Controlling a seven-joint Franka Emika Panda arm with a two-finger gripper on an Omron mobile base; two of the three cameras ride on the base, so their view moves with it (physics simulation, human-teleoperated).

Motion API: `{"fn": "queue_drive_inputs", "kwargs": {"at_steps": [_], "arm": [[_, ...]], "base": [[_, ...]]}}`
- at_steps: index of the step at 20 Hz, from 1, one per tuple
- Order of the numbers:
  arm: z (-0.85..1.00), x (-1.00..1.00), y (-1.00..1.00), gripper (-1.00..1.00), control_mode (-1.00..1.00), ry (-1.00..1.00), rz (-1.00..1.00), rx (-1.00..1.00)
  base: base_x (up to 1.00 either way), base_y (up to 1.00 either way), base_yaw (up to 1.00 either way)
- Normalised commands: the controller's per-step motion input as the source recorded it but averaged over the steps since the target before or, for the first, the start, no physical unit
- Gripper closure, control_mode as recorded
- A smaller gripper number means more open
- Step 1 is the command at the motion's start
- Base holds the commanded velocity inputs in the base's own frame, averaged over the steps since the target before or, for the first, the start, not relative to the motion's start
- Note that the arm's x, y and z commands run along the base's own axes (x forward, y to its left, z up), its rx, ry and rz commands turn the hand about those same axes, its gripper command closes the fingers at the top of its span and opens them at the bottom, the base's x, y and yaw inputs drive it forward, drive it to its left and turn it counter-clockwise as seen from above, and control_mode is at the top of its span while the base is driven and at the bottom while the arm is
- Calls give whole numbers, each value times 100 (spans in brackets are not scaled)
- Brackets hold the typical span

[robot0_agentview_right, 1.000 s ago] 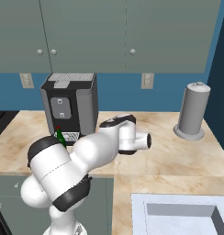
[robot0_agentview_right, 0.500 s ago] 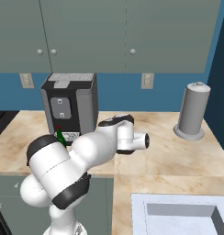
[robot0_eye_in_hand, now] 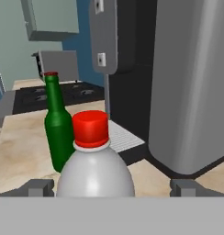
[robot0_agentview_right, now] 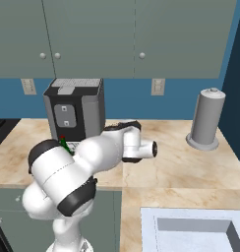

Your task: Place the drinks on the dining counter in a tight cluster.

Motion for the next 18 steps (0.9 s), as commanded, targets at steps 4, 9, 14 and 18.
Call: {"fn": "queue_drive_inputs", "kwargs": {"at_steps": [4, 9, 14, 18], "arm": [[-3, 10, 7, -100, -100, 0, 0, 0], [-11, 1, 9, 100, -100, 0, 0, 0], [-7, 0, 2, 100, -100, 0, 0, 0], [10, -9, 0, 100, -100, 0, 0, 1]], "base": [[0, 0, 0], [0, 0, 0], [0, 0, 0], [0, 0, 0]]}}
